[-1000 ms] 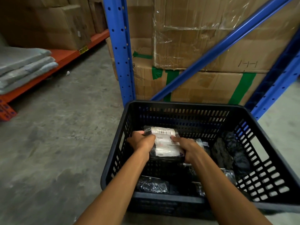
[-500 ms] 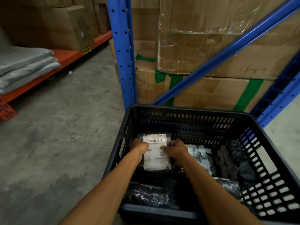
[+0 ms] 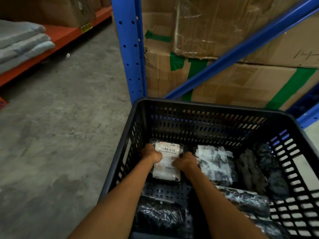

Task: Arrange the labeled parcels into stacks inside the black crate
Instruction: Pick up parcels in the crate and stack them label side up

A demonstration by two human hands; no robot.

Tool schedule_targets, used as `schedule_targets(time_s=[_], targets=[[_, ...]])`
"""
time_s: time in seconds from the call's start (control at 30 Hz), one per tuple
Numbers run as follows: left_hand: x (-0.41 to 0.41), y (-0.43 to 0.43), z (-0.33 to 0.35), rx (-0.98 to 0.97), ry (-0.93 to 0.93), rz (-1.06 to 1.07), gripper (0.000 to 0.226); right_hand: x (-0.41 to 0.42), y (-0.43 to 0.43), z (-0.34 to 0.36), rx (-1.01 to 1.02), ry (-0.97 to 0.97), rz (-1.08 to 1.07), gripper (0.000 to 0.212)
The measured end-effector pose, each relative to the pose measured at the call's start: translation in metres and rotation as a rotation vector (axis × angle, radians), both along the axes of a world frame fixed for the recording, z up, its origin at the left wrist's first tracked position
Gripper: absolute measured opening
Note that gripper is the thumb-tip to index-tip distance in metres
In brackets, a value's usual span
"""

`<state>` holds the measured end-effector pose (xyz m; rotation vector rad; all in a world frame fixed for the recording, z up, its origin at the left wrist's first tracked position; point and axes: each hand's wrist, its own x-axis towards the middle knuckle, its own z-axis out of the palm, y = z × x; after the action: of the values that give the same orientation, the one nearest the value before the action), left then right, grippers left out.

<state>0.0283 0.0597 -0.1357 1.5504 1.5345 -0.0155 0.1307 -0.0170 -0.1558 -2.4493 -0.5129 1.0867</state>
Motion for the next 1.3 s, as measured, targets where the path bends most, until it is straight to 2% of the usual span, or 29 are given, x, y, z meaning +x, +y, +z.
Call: schedule_targets(time_s=[0.13,0.3,0.37,0.43,0.5,0.6,0.7,0.83,0.9,1.03,1.1,1.2,1.3], targets=[[-0.003,-0.002,0.010,-0.016,0.035,-0.051,0.047,-0.003,-0.004,0.011,-0.025,0.024,0.077,0.050],[-0.010,-0.002,0.039,-0.006,0.144,-0.303,0.057,-0.006,-0.010,0.039,-0.051,-0.096,0.156,0.042],[-0.013,-0.003,0.051,0.049,0.238,-0.449,0.049,-0.006,-0.015,0.051,-0.036,-0.109,0.153,0.034],[-0.020,-0.009,0.064,0.076,0.341,-0.577,0.050,-0.009,-0.025,0.062,-0.079,-0.017,0.146,0.035],[-0.029,-0.018,0.071,0.056,0.480,-0.710,0.060,-0.015,-0.038,0.068,-0.194,0.109,0.185,0.042],[-0.042,-0.037,0.070,-0.007,0.782,-0.958,0.063,-0.028,-0.051,0.074,-0.378,0.241,0.308,0.046],[-0.050,-0.054,0.071,0.016,0.913,-0.981,0.061,-0.045,-0.055,0.083,-0.539,0.270,0.464,0.053],[-0.052,-0.059,0.080,-0.029,0.877,-1.005,0.054,-0.063,-0.056,0.086,-0.578,0.263,0.618,0.040],[-0.054,-0.061,0.082,-0.052,0.851,-0.990,0.056,-0.064,-0.058,0.084,-0.553,0.249,0.619,0.035],[-0.058,-0.065,0.085,-0.012,0.797,-0.974,0.064,-0.060,-0.065,0.081,-0.482,0.306,0.487,0.030],[-0.059,-0.060,0.082,-0.087,0.756,-0.953,0.064,-0.055,-0.067,0.085,-0.410,0.291,0.415,0.027],[-0.061,-0.055,0.080,-0.184,0.618,-0.887,0.062,-0.044,-0.073,0.097,-0.270,0.290,0.230,0.031],[-0.061,-0.049,0.083,-0.146,0.430,-0.789,0.058,-0.029,-0.078,0.109,-0.096,0.154,0.090,0.041]])
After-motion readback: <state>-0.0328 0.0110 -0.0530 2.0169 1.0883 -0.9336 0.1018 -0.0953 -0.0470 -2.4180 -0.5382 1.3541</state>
